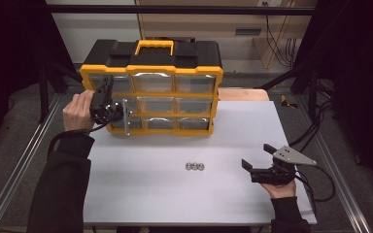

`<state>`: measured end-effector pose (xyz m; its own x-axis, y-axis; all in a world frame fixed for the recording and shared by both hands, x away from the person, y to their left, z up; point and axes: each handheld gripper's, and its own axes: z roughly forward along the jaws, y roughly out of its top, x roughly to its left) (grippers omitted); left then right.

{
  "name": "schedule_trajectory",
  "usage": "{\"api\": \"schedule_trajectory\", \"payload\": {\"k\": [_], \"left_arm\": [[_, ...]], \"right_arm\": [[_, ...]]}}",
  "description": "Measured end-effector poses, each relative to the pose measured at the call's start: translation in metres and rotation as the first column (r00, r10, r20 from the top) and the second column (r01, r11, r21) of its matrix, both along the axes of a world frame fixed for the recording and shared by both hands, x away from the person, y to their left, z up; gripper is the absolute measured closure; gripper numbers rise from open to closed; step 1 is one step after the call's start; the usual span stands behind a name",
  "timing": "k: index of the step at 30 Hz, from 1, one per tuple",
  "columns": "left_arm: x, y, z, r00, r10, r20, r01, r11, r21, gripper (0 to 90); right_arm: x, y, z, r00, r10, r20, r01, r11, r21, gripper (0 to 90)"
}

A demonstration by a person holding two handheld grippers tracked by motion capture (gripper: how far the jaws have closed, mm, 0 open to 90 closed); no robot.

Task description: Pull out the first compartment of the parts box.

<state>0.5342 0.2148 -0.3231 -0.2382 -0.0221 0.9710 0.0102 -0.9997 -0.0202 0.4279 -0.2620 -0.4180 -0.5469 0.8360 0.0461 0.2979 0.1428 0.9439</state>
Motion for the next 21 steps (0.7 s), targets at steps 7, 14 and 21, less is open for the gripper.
{"api": "schedule_trajectory", "payload": {"k": [7,14,21], "left_arm": [[-0.003,-0.001,-0.002,0.9999,-0.003,0.016,0.003,1.0000,-0.002,82.3],[-0.010,0.001,-0.004,0.9996,-0.009,0.027,0.009,0.9999,-0.005,82.4],[-0.017,0.000,-0.006,0.9991,-0.008,0.042,0.008,1.0000,-0.001,82.5]], "right_arm": [[0.000,0.000,0.000,1.0000,-0.001,0.002,0.001,1.000,-0.003,0.5],[0.000,0.000,0.000,1.0000,0.001,0.003,-0.001,1.000,-0.003,0.5],[0.000,0.000,0.001,1.0000,-0.001,0.005,0.001,1.000,-0.004,0.5]]}}
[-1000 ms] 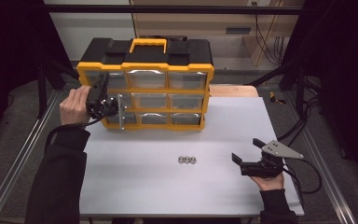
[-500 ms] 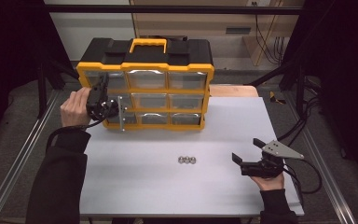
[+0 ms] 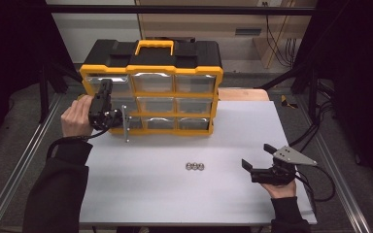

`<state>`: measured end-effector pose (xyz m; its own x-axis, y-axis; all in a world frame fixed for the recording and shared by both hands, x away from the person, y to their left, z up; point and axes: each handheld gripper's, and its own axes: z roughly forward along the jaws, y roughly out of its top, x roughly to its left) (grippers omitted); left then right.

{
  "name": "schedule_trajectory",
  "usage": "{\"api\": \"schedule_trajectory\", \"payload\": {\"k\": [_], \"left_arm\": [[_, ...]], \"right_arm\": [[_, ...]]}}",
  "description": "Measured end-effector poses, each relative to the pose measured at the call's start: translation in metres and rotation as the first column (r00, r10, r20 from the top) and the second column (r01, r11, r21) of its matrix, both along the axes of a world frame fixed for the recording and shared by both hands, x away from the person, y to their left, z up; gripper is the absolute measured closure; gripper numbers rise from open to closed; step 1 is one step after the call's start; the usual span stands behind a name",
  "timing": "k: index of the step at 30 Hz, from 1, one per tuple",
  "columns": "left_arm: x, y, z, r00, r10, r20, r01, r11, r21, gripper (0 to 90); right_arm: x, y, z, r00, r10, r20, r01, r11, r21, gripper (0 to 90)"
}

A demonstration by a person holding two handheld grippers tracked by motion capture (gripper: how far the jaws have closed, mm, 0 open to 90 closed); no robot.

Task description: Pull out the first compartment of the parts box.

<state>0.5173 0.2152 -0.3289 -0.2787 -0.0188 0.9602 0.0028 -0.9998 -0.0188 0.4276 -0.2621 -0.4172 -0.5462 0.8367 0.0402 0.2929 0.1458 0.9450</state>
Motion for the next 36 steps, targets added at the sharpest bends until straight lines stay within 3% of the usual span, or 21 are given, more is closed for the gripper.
{"api": "schedule_trajectory", "payload": {"k": [5,6,9,11,13,18,22,26,27,32,33,34,36], "left_arm": [[-0.006,0.001,0.000,1.0000,-0.008,0.002,0.008,1.0000,0.002,82.5],[-0.005,0.002,-0.001,0.9993,-0.032,0.017,0.032,0.9995,0.006,82.5],[-0.009,0.002,-0.001,0.9999,-0.010,0.005,0.010,0.9999,0.004,82.5],[-0.011,0.003,-0.002,0.9990,-0.040,0.022,0.039,0.9992,0.004,82.5],[-0.014,0.003,-0.002,0.9998,-0.015,0.009,0.015,0.9999,0.007,82.5],[-0.017,0.005,-0.005,0.9985,-0.044,0.032,0.043,0.9990,0.011,82.5],[-0.021,0.004,-0.005,0.9996,-0.017,0.024,0.017,0.9997,0.015,82.5],[-0.023,0.006,-0.007,0.9978,-0.050,0.043,0.049,0.9987,0.013,82.5],[-0.025,0.006,-0.007,0.9991,-0.030,0.032,0.030,0.9995,0.005,82.5],[-0.032,0.007,-0.008,0.9990,-0.026,0.037,0.025,0.9995,0.020,82.5],[-0.031,0.009,-0.009,0.9972,-0.055,0.050,0.054,0.9984,0.017,82.5],[-0.034,0.008,-0.008,0.9985,-0.036,0.041,0.035,0.9993,0.012,82.5],[-0.036,0.009,-0.008,0.9983,-0.042,0.041,0.042,0.9991,0.010,82.5]], "right_arm": [[0.000,0.000,0.000,1.0000,0.000,-0.003,0.000,1.000,0.000,0.5],[0.000,0.000,0.000,1.0000,0.000,-0.002,0.000,1.000,0.000,0.5],[0.000,0.000,0.000,1.0000,0.001,0.002,-0.001,1.000,-0.001,0.5],[0.000,0.000,0.000,1.0000,0.000,0.001,0.000,1.000,-0.002,0.5],[0.000,0.001,0.000,1.0000,0.001,-0.001,-0.001,1.000,-0.001,0.5],[-0.001,0.000,0.001,1.0000,0.001,0.000,-0.001,1.000,0.003,0.5],[-0.001,0.001,0.001,1.0000,0.001,-0.003,-0.001,1.000,0.001,0.5],[-0.001,0.001,0.001,1.0000,0.001,-0.001,-0.001,1.000,0.000,0.5],[-0.001,0.001,0.001,1.0000,0.001,0.001,-0.001,1.000,0.000,0.5],[-0.001,0.000,0.001,1.0000,0.002,0.002,-0.002,1.000,0.002,0.5],[-0.001,0.000,0.001,1.0000,0.004,0.003,-0.004,1.000,0.002,0.5],[-0.001,0.000,0.001,1.0000,0.003,0.002,-0.003,1.000,0.002,0.5],[-0.001,0.001,0.001,1.0000,0.001,0.002,-0.001,1.000,0.000,0.5]]}}
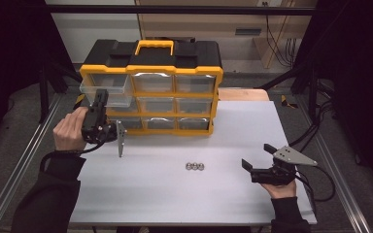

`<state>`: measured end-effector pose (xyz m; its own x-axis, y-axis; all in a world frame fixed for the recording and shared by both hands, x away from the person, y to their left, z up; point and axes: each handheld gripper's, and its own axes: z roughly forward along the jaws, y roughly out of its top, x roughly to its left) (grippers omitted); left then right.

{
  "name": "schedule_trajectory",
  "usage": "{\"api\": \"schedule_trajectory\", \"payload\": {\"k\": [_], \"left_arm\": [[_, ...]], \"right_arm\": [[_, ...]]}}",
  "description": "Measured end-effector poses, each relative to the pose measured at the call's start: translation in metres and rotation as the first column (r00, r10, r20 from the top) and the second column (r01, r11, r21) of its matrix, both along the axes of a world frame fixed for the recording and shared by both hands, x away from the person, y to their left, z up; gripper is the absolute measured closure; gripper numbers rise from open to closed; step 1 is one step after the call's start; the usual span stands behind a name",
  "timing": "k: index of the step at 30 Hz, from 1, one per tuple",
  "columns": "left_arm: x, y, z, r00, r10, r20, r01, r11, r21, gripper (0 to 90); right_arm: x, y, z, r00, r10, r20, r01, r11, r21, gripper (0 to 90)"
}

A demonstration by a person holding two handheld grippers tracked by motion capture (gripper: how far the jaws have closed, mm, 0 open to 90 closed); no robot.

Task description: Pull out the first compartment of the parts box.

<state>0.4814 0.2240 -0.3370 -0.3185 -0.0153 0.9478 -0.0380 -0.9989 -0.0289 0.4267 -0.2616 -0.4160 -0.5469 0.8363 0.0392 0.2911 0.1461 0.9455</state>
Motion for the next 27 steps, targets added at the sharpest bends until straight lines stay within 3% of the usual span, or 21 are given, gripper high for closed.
{"api": "schedule_trajectory", "payload": {"k": [1,3,18,19,20,27], "left_arm": [[0.000,0.001,0.000,0.9998,-0.019,0.010,0.019,0.9998,0.003,82.5],[-0.004,0.001,0.001,1.0000,0.001,-0.002,-0.001,1.0000,0.008,82.5],[-0.026,0.007,0.003,0.9997,-0.022,-0.007,0.022,0.9997,0.013,82.5],[-0.026,0.008,0.002,0.9989,-0.047,0.006,0.047,0.9988,0.014,82.5],[-0.028,0.007,0.003,0.9997,-0.023,-0.006,0.023,0.9996,0.015,82.5],[-0.033,0.009,0.000,0.9994,-0.032,-0.010,0.033,0.9993,0.015,82.4]], "right_arm": [[0.000,0.000,0.000,1.0000,0.001,0.001,-0.001,1.000,-0.002,0.6],[0.000,0.000,0.000,1.0000,-0.001,-0.001,0.001,1.000,0.000,0.5],[0.000,0.001,0.000,1.0000,0.000,-0.001,0.000,1.000,0.000,0.5],[0.000,0.000,0.000,1.0000,0.001,0.001,-0.001,1.000,-0.002,0.5],[0.000,0.001,0.000,1.0000,0.002,0.001,-0.002,1.000,0.001,0.5],[0.000,0.001,0.000,1.0000,0.000,0.002,0.000,1.000,-0.004,0.5]]}}
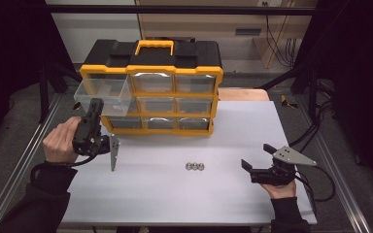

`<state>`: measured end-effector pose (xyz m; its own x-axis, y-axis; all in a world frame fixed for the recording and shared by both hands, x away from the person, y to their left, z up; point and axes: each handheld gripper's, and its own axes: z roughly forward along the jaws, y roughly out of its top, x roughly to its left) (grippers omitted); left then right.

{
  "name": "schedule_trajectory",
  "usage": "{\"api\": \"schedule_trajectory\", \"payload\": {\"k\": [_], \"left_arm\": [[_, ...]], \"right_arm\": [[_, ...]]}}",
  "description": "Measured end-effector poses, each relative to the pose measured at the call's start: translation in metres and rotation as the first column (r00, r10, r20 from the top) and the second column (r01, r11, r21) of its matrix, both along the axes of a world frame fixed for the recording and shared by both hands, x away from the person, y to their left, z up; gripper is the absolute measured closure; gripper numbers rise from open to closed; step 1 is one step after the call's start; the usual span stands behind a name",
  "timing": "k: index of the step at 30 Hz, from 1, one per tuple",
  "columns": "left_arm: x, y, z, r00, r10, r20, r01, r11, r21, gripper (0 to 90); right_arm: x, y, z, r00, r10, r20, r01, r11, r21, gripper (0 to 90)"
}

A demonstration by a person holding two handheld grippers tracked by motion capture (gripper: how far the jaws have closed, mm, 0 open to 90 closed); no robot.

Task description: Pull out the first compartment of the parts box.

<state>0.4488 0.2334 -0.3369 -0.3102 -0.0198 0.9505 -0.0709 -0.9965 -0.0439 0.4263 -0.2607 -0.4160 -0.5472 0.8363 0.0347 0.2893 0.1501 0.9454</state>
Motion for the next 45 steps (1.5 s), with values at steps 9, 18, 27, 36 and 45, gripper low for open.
{"api": "schedule_trajectory", "payload": {"k": [9,18,27,36,45], "left_arm": [[-0.007,0.001,0.002,1.0000,-0.006,0.000,0.006,1.0000,-0.001,82.3],[-0.011,0.000,0.008,0.9965,-0.014,-0.082,0.010,0.9988,-0.047,74.3],[-0.017,-0.004,0.014,0.9787,-0.063,-0.195,0.034,0.9880,-0.151,46.7],[-0.021,-0.006,0.019,0.9406,-0.108,-0.322,0.008,0.9552,-0.296,28.4],[-0.028,-0.005,0.022,0.8875,-0.230,-0.399,0.003,0.8690,-0.495,18.4]], "right_arm": [[-0.001,-0.001,0.001,1.0000,0.004,0.002,-0.004,1.000,0.001,0.5],[0.000,0.000,0.001,1.0000,0.006,-0.002,-0.006,1.000,0.002,0.5],[0.000,0.000,0.000,1.0000,0.004,0.002,-0.004,1.000,-0.002,0.5],[-0.001,0.000,0.001,1.0000,0.004,0.002,-0.004,1.000,0.002,0.5],[-0.001,0.000,0.001,1.0000,0.005,0.005,-0.005,1.000,0.001,0.5]]}}
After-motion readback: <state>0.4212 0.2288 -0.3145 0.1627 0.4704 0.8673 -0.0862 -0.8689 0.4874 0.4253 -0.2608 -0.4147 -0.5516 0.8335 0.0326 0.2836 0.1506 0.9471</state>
